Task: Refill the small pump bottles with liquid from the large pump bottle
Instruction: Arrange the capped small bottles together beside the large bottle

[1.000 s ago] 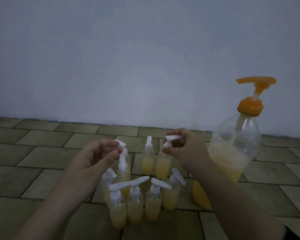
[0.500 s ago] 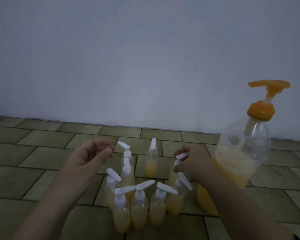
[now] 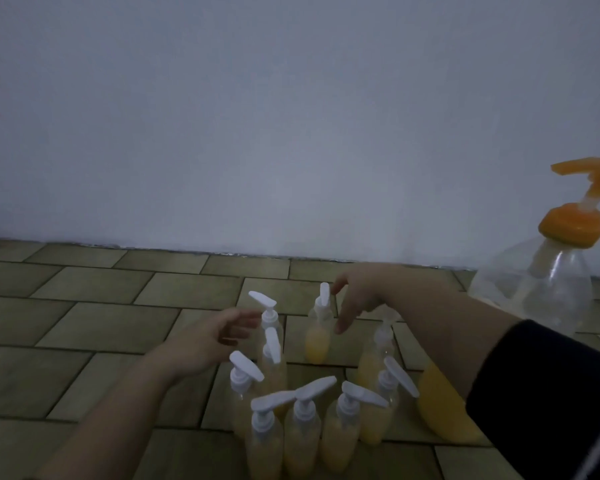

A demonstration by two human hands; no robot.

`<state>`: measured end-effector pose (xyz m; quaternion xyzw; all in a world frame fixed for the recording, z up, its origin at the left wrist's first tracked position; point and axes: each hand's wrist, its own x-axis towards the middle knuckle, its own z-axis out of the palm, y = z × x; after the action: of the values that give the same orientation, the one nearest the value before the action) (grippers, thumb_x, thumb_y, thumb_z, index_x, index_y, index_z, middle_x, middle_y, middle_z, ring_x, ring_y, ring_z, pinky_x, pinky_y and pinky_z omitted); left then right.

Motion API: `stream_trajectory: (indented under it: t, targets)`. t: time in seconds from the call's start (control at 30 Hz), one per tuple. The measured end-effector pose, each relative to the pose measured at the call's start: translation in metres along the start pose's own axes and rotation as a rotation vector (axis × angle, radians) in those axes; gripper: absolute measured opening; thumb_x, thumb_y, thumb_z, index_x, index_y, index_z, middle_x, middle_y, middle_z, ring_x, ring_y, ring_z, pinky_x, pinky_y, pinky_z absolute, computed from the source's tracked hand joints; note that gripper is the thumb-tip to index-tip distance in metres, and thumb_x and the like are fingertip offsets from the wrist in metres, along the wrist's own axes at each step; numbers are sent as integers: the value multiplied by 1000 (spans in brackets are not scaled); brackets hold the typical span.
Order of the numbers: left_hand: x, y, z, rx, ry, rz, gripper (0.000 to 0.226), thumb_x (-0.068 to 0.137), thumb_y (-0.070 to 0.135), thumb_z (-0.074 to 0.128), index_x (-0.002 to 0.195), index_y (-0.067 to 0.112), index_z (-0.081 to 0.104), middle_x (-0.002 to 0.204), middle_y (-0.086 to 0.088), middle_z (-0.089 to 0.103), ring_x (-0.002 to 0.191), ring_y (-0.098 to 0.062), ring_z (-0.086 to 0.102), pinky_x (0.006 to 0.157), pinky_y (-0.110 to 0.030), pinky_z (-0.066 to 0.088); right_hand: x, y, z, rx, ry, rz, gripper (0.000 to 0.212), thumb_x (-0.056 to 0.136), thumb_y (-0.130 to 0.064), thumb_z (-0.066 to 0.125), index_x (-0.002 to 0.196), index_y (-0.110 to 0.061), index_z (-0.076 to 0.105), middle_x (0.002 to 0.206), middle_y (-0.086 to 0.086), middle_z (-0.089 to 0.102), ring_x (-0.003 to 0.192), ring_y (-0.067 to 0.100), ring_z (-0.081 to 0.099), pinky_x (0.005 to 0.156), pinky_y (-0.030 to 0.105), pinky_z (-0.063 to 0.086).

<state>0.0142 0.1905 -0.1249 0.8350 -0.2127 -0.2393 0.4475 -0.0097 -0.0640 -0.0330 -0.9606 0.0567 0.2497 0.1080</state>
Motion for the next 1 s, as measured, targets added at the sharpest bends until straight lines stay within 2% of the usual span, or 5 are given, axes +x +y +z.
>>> stream_trajectory:
  t: [0.17,0.27,0.43,0.6,1.0]
  targets:
    - [18,-2,5,4,-116,39,59,80,-1,65,122,38,53,117,16,64,110,0,59,92,-23,49,24,-4,10,-11,-39,-176,70,72,-32,78,134,-29,46,129,-2,54,110,21,56,96,36,45]
    - [25,2,8,117,-133,90,55,79,0,63,97,52,58,95,25,67,90,4,63,76,-17,50,35,-4,14,38,-82,-248,55,75,-25,76,125,-35,55,126,-4,57,108,17,57,84,25,47]
    - [38,3,13,64,-24,92,33,82,5,66,100,32,60,91,14,69,85,8,63,68,-10,49,52,-5,19,19,-19,-281,51,78,-23,73,126,-32,56,124,-2,58,110,19,54,95,35,44]
    - [58,-8,2,11,162,66,37,82,17,69,108,39,55,111,17,62,106,-1,56,84,-21,47,66,-12,16,61,48,-270,53,77,-24,74,127,-30,55,123,0,58,108,20,55,94,36,45]
    - [78,-10,-4,-3,166,68,40,78,14,73,102,41,58,110,11,64,108,-9,58,97,-39,49,90,-32,10,-60,95,-290,58,75,-26,77,128,-28,54,122,3,54,109,23,51,96,38,44]
